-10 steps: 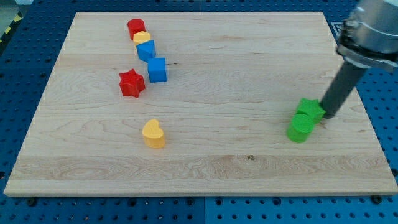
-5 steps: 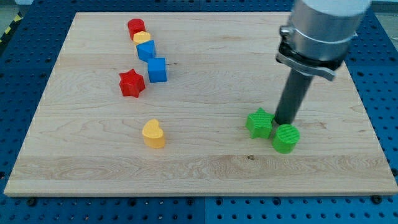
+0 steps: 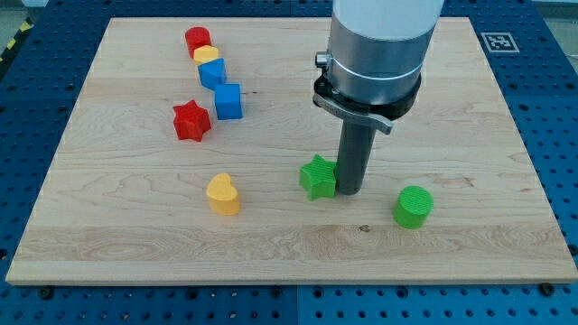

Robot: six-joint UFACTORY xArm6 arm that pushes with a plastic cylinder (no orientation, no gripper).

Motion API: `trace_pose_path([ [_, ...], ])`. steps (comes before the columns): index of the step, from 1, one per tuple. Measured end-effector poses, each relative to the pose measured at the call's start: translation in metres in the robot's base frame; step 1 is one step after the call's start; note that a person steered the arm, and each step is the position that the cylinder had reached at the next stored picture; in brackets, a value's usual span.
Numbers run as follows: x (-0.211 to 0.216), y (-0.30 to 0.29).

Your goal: Slide the green star below the red star

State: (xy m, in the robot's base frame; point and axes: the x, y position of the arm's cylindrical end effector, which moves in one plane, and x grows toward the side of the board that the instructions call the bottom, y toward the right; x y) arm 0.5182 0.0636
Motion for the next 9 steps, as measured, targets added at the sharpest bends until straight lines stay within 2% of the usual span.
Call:
trace_pose_path([
  [4, -0.017, -0.042],
  [6, 0.021, -0.036],
  [9, 0.004, -0.095],
])
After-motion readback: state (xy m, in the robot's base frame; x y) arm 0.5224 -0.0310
